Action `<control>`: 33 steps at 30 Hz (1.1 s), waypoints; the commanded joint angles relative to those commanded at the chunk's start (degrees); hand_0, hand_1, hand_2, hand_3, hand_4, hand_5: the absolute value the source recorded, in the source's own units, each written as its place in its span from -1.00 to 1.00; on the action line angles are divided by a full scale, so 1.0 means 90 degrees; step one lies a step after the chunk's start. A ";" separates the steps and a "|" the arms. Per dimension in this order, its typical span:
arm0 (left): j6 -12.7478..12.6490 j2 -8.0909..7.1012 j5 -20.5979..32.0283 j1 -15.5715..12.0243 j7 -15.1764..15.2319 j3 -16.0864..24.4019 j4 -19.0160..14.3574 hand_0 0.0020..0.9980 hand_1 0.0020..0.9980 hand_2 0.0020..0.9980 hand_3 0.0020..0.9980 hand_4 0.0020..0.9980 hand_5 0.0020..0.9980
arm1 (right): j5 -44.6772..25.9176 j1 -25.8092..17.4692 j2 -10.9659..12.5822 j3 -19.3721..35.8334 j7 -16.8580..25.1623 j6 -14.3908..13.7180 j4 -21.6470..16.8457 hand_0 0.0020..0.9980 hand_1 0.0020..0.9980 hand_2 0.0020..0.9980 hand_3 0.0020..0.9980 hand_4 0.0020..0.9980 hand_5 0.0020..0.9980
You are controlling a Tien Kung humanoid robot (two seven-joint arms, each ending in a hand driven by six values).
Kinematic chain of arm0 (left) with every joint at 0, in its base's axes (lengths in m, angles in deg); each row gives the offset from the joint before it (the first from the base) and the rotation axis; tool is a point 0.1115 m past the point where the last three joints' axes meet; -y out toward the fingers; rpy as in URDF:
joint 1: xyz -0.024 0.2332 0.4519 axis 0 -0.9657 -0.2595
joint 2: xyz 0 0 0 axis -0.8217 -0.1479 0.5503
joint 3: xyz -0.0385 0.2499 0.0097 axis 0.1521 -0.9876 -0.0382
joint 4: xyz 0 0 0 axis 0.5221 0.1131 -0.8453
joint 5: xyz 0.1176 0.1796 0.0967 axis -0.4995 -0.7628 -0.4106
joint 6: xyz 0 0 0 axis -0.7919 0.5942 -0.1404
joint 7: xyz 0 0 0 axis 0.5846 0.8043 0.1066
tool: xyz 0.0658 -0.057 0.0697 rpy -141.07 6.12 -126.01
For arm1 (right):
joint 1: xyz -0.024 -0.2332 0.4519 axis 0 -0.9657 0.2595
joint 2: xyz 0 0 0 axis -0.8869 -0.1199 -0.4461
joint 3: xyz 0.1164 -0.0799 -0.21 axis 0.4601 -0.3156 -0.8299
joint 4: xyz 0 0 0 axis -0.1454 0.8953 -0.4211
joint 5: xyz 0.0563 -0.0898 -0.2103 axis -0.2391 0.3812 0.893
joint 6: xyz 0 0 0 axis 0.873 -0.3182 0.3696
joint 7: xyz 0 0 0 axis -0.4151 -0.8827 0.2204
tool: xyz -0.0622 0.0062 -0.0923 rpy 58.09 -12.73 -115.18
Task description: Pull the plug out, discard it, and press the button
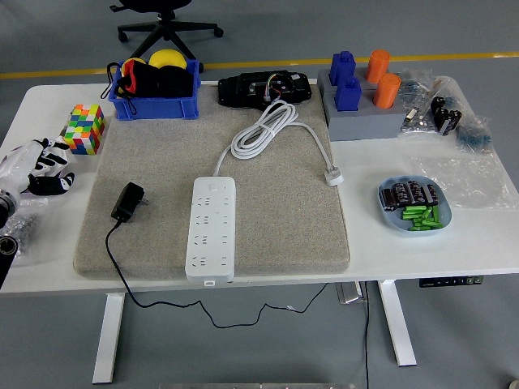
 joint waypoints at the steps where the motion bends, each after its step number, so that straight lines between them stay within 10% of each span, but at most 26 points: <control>1: 0.0001 0.0001 -0.0003 -0.0010 -0.0005 0.0015 -0.0002 0.47 0.46 0.37 0.62 0.28 -1.00 | -0.0001 0.0003 0.0004 -0.0005 0.0001 0.0001 -0.0003 0.46 0.36 0.33 0.27 0.49 0.20; 33: 0.0057 0.0023 -0.0007 -0.0105 -0.0049 0.0057 -0.0041 0.46 0.46 0.36 0.63 0.27 -1.00 | -0.0009 -0.0044 -0.0034 -0.0041 -0.0004 0.0004 0.0008 0.46 0.36 0.33 0.27 0.49 0.21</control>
